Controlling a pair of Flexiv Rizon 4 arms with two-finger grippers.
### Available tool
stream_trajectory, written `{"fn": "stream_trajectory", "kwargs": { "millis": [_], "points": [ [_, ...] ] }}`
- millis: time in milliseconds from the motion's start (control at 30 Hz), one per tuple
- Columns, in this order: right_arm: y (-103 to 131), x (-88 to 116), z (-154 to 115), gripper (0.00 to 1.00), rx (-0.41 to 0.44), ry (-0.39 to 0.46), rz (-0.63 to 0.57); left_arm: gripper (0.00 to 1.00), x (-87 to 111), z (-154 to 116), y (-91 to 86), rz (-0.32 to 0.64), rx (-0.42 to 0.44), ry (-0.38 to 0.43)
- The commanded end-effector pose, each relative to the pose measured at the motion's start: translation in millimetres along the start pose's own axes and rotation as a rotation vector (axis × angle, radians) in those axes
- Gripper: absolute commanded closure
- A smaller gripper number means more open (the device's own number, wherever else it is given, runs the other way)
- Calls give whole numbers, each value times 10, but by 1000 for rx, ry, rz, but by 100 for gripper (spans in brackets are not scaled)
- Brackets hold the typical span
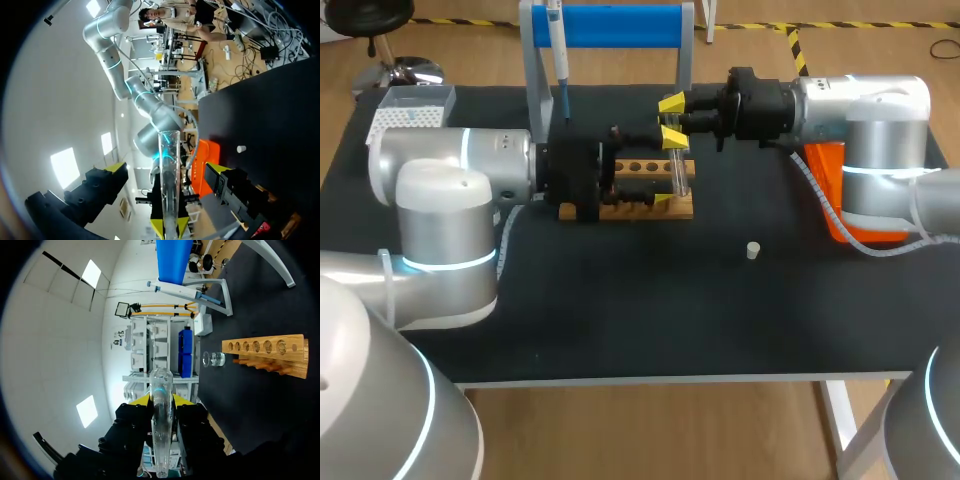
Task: Invert the test tube, pick up the pipette, mount the tip to pipette, aspirate from beaker and dispense into the tube, eject the tip, return the pipette, and cap with the stopper.
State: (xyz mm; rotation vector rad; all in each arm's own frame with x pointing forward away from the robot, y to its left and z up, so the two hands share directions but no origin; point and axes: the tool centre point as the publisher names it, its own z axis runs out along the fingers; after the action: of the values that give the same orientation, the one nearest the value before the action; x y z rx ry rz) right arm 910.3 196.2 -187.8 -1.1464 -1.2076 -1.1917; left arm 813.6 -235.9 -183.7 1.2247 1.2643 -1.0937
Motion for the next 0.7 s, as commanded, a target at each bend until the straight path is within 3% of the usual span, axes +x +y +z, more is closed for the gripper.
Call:
{"fn": "stream_trajectory", "kwargs": {
  "millis": [33, 367, 433, 567, 700],
  "points": [
    [4, 4, -10, 100, 2, -2, 0, 0, -14, 42, 19, -4, -3, -1],
    [4, 4, -10, 100, 2, -2, 0, 0, -27, 96, 35, -11, -3, -1],
    [4, 4, -10, 100, 2, -2, 0, 11, -27, 106, 38, -13, -3, -1],
    [4, 4, -10, 100, 2, -2, 0, 23, -29, 118, 47, -15, -6, -5],
    [4, 4, -10, 100, 2, -2, 0, 24, -27, 121, 54, -16, -9, -6]
  ]
}}
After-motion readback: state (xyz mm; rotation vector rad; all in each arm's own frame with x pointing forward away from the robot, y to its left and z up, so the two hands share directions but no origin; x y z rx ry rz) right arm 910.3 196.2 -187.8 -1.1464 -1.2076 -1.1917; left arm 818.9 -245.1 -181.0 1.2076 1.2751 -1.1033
